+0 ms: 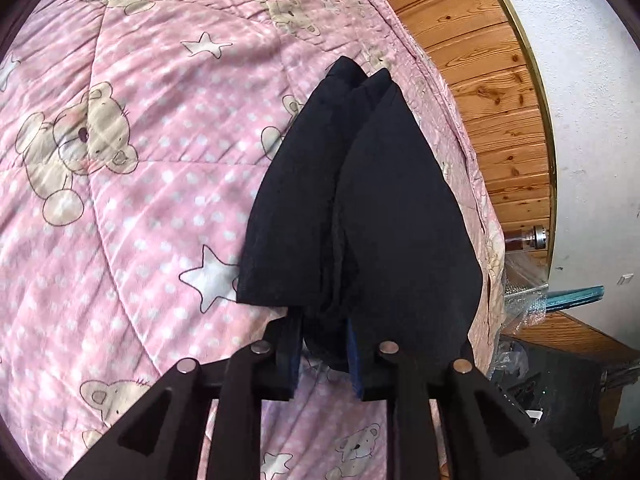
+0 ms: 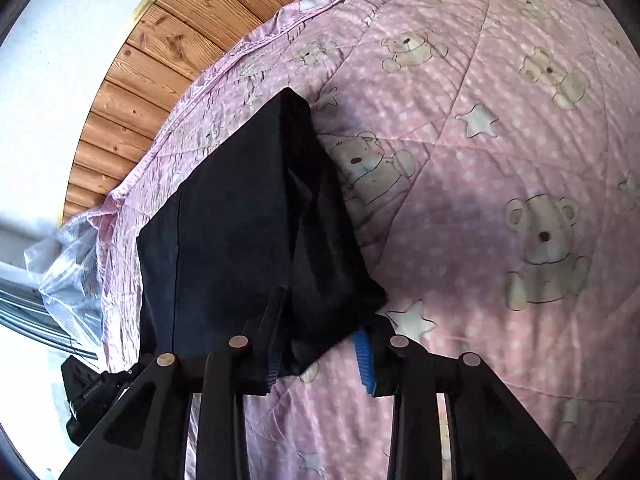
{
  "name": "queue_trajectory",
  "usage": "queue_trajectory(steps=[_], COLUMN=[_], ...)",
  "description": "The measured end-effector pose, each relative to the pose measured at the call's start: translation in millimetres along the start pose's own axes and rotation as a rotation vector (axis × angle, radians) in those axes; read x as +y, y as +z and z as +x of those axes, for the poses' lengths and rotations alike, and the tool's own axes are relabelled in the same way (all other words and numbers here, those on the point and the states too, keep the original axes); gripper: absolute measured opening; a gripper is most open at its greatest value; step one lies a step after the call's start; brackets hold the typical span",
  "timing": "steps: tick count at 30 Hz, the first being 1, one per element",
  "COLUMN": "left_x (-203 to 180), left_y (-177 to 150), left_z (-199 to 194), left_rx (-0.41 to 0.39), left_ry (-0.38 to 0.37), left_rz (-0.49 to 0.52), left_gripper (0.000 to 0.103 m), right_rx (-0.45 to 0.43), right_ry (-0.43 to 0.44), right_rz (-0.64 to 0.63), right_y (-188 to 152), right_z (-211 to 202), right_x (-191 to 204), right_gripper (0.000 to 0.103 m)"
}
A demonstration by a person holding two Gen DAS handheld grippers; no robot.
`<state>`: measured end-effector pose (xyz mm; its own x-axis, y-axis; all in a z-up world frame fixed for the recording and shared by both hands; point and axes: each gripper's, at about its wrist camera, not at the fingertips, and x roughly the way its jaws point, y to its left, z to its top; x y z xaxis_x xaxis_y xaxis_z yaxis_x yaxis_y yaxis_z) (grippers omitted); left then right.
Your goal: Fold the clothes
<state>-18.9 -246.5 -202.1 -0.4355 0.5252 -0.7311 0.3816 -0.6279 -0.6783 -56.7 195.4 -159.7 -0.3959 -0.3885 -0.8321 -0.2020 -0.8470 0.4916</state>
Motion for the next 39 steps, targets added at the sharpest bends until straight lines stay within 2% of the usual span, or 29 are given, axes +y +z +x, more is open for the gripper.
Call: queue_trajectory(steps=[1,3,5,8,10,11,13,14,16,17,19,22,24,26,28,30,33,39], left_x=[-1,-10,-31,-63,-74,-74,-63,-51,-34,-30,-22,-6,-6,-20,-41,-67,-105,-138], left_y=[-2,-6,-9,-3,5,9,12,10,4,2,0,-3,-9,-23,-44,-65,-92,-124], left_z=[-5,-23,-46,-58,-43,-31,-5,5,6,1,-12,-18,-27,-41,-55,-69,-87,-113], left_rx=[0.009,0.003,-0.060,-0.157,-0.156,-0.139,-0.087,-0.054,-0.071,-0.076,-0.075,-0.046,-0.032,-0.010,0.005,0.013,0.024,0.025], left_ry=[0.011,0.045,0.087,0.071,0.036,0.036,0.091,0.110,0.082,0.092,0.083,0.166,0.194,0.209,0.172,0.141,0.116,0.113], left_rz=[0.004,0.060,0.183,0.308,0.332,0.342,0.333,0.308,0.323,0.331,0.315,0.298,0.313,0.376,0.456,0.537,0.637,0.727], left_gripper=[0.036,0.038,0.039,0.041,0.041,0.041,0.041,0.041,0.040,0.040,0.040,0.041,0.042,0.043,0.058,0.065,0.076,0.079], right_rx=[-0.031,-0.124,-0.157,-0.111,-0.047,-0.005,0.041,0.032,0.028,0.022,0.009,0.013,0.013,-0.013,-0.055,-0.094,-0.128,-0.146], right_ry=[-0.037,-0.092,-0.047,0.056,0.068,0.044,-0.029,-0.007,-0.077,-0.066,-0.051,-0.098,-0.133,-0.217,-0.283,-0.302,-0.334,-0.363], right_rz=[-0.040,-0.128,-0.211,-0.348,-0.416,-0.440,-0.440,-0.420,-0.361,-0.326,-0.275,-0.279,-0.317,-0.375,-0.419,-0.437,-0.446,-0.424], right_y=[1,1,5,13,15,15,14,14,14,11,-1,-37,-66,-93,-112,-124,-134,-155], right_z=[-17,-51,-62,-34,0,17,38,36,23,12,-11,-34,-44,-51,-64,-75,-82,-90], right_x=[3,15,32,62,69,64,37,22,3,-3,-6,8,27,54,77,95,113,129], right_gripper=[0.032,0.035,0.037,0.037,0.036,0.035,0.027,0.024,0.031,0.031,0.041,0.046,0.049,0.052,0.058,0.064,0.065,0.065])
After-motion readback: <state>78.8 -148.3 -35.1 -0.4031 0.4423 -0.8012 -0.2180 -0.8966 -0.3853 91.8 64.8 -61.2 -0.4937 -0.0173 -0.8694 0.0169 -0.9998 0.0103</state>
